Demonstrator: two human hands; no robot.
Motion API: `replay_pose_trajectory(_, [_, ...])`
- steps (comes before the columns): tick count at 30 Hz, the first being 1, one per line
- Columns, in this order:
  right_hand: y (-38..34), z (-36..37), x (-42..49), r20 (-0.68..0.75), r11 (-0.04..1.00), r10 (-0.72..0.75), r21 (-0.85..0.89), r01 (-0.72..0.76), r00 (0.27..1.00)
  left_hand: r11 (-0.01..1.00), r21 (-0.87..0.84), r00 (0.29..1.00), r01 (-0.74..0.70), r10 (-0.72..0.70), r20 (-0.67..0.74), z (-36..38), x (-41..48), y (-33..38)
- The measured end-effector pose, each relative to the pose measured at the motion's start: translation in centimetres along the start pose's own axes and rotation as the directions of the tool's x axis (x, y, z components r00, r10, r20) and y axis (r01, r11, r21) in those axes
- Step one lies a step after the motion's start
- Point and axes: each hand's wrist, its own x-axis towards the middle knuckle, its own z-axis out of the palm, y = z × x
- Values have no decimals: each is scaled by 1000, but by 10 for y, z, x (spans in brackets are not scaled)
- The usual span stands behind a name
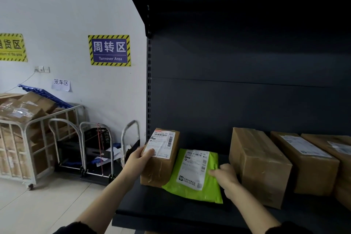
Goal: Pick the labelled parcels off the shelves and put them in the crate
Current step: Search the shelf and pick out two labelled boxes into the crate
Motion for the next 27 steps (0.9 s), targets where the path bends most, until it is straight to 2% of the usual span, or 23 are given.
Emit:
replay_pose_trajectory(4, [-6, -4, -6, -34, 992, -122, 35, 124, 992, 998, -39, 998, -42, 44, 41, -3, -8, -1])
replay_pose_trajectory(8, [-13, -7, -10, -89, 956, -294, -2, 295, 952, 994, -86, 995, -72, 78, 66, -8, -19, -9])
replay_pose_trajectory(10, [-14, -7, -12, -112, 941, -334, 7, 337, 936, 994, -77, 992, -80, 87, 89, -9, -23, -14])
replay_pose_trajectory(17, [-11, -3, -19, -96, 937, -320, 113, 330, 943, 993, -56, 990, -105, 110, 93, -11, -26, -19])
replay_pose_trajectory(27, [-7, -5, -15, -58, 949, -270, 151, 276, 961, 994, -42, 991, -102, 105, 79, -8, -26, -17])
